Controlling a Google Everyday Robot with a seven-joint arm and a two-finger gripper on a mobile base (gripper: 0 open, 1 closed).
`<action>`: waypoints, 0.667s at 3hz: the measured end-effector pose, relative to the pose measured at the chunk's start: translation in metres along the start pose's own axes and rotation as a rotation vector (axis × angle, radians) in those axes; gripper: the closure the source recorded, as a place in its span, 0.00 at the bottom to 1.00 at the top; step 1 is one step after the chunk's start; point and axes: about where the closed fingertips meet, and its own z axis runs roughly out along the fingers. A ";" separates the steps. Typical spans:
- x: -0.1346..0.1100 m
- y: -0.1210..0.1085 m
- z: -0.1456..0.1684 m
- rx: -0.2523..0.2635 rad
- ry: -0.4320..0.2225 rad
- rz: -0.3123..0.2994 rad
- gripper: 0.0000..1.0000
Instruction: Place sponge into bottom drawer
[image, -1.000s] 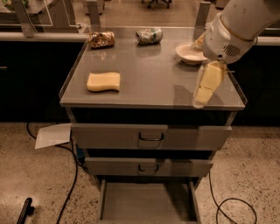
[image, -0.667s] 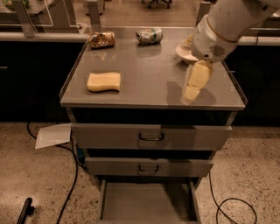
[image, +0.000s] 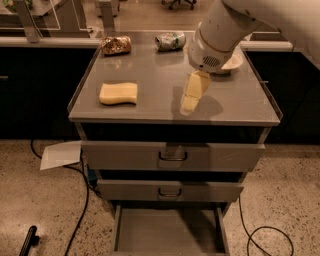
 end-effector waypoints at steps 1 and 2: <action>-0.017 -0.014 0.018 0.064 0.045 0.039 0.00; -0.016 -0.015 0.018 0.070 0.051 0.076 0.00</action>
Offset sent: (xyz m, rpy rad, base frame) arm 0.0165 0.0179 -0.0050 -0.0267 -0.0402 -0.0572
